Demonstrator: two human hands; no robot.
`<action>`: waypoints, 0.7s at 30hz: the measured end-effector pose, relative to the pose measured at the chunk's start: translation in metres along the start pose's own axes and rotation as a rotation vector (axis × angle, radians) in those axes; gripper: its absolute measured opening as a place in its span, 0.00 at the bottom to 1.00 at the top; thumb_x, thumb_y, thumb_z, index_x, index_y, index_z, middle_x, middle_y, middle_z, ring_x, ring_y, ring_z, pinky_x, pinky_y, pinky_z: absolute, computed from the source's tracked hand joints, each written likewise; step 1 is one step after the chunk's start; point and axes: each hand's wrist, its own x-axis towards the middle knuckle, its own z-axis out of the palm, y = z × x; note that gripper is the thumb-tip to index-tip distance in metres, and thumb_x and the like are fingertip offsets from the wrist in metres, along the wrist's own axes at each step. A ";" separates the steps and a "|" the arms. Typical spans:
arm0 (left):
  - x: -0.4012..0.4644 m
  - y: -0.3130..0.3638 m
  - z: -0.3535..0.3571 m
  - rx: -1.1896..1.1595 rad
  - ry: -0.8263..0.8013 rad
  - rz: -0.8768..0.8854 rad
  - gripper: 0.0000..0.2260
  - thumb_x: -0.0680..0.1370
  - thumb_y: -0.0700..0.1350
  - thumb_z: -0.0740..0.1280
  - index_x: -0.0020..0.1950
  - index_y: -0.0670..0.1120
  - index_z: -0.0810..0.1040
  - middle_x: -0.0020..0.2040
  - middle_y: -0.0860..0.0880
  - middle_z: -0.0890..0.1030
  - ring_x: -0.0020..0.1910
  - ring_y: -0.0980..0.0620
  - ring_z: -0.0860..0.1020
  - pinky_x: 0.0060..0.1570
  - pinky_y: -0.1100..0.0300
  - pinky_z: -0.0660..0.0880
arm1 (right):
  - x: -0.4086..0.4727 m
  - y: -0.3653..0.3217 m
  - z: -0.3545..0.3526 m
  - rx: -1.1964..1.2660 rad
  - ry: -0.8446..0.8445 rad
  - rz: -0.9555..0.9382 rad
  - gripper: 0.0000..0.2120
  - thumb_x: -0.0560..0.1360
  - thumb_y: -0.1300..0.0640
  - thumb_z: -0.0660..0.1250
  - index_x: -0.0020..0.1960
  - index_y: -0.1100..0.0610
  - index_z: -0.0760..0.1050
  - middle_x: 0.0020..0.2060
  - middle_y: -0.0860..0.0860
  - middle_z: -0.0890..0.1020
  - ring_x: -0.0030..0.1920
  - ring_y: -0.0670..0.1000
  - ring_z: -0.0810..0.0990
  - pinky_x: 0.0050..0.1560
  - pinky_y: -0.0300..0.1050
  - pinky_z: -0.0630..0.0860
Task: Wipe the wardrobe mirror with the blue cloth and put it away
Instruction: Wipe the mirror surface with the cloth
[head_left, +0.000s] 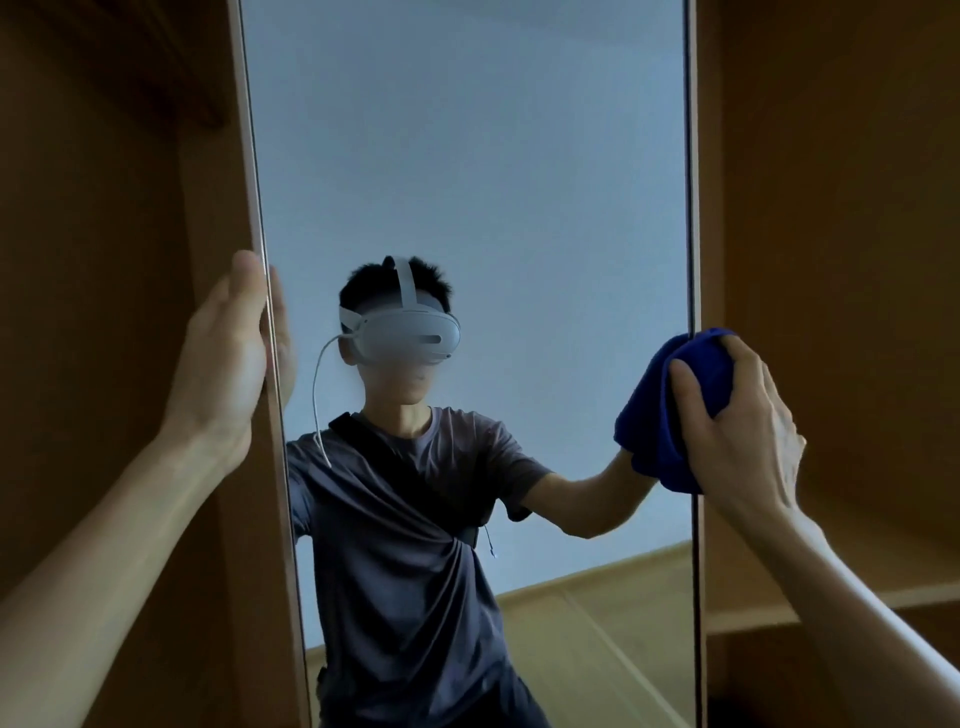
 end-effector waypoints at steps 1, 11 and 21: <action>0.013 0.016 0.001 0.045 -0.014 0.003 0.22 0.76 0.68 0.59 0.54 0.52 0.79 0.45 0.49 0.81 0.45 0.48 0.80 0.46 0.50 0.75 | 0.022 -0.014 -0.004 0.022 -0.007 -0.006 0.25 0.83 0.40 0.60 0.75 0.52 0.65 0.68 0.53 0.77 0.62 0.62 0.78 0.63 0.68 0.73; 0.122 0.142 0.024 0.293 -0.077 -0.035 0.15 0.83 0.60 0.52 0.46 0.56 0.74 0.39 0.61 0.78 0.44 0.58 0.76 0.52 0.55 0.70 | 0.258 -0.160 -0.042 0.297 -0.063 -0.013 0.25 0.82 0.43 0.65 0.75 0.52 0.66 0.62 0.48 0.77 0.56 0.48 0.75 0.54 0.48 0.74; 0.195 0.216 0.052 0.225 0.032 -0.134 0.27 0.81 0.64 0.53 0.45 0.40 0.72 0.36 0.39 0.73 0.34 0.42 0.71 0.36 0.50 0.69 | 0.375 -0.234 -0.070 0.499 -0.284 0.166 0.25 0.81 0.41 0.65 0.72 0.52 0.69 0.56 0.45 0.77 0.47 0.41 0.77 0.46 0.37 0.76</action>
